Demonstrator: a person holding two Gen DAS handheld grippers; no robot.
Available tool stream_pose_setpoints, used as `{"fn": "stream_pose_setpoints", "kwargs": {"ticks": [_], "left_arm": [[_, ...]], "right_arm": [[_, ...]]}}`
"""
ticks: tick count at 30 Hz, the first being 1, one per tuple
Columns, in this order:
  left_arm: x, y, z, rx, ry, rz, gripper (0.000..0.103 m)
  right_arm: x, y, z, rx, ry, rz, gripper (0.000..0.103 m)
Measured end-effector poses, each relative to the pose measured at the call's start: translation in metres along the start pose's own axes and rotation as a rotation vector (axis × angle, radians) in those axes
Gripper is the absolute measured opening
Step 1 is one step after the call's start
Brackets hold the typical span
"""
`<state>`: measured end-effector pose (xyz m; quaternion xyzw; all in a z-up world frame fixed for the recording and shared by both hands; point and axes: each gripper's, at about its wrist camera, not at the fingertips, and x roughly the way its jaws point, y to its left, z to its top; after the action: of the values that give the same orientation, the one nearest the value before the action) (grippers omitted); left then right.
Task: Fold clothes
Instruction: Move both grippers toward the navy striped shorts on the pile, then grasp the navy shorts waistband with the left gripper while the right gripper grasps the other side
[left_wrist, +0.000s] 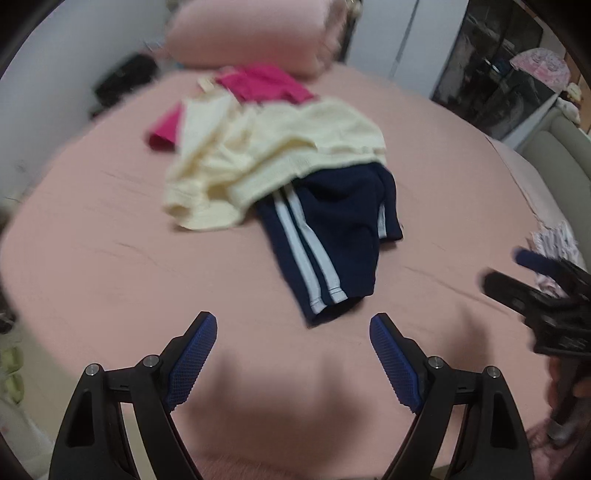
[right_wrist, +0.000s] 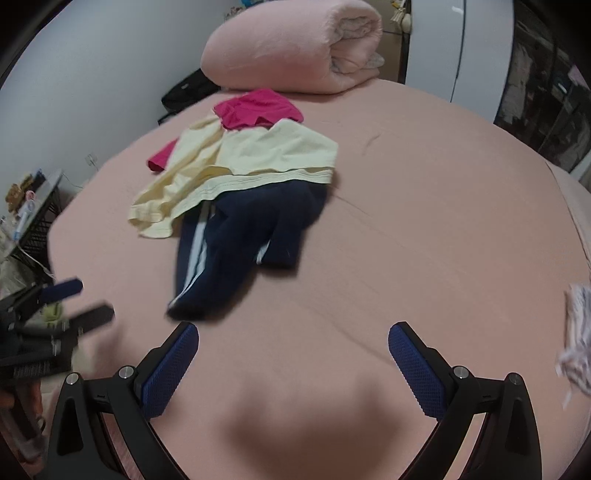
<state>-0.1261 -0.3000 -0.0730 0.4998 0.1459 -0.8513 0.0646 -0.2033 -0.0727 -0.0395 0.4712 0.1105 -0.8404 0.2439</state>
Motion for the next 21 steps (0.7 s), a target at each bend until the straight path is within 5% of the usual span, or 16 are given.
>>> {"fn": "stream_pose_setpoints", "kwargs": {"ticks": [8, 11, 12, 14, 16, 17, 21], "left_arm": [[0.098, -0.014, 0.039, 0.078, 0.164, 0.0, 0.085], [0.121, -0.018, 0.045, 0.083, 0.173, -0.014, 0.084], [0.122, -0.02, 0.046, 0.095, 0.152, -0.009, 0.077], [0.122, -0.026, 0.048, 0.112, 0.121, -0.001, 0.055], [0.116, -0.028, 0.053, 0.115, 0.114, -0.036, 0.021], [0.113, -0.028, 0.056, 0.105, 0.123, -0.071, 0.011], [0.101, -0.042, 0.057, 0.14, 0.159, -0.127, 0.008]], "right_arm": [[0.113, -0.009, 0.046, 0.058, 0.091, -0.021, 0.1], [0.14, -0.019, 0.052, 0.108, 0.123, 0.013, 0.088], [0.146, -0.019, 0.053, 0.108, 0.138, 0.025, 0.067], [0.153, -0.018, 0.054, 0.099, 0.148, 0.039, 0.055], [0.147, -0.012, 0.056, 0.07, 0.126, 0.061, 0.013], [0.143, -0.007, 0.056, 0.054, 0.124, 0.07, 0.01], [0.116, 0.008, 0.048, -0.046, 0.083, 0.041, 0.007]]}}
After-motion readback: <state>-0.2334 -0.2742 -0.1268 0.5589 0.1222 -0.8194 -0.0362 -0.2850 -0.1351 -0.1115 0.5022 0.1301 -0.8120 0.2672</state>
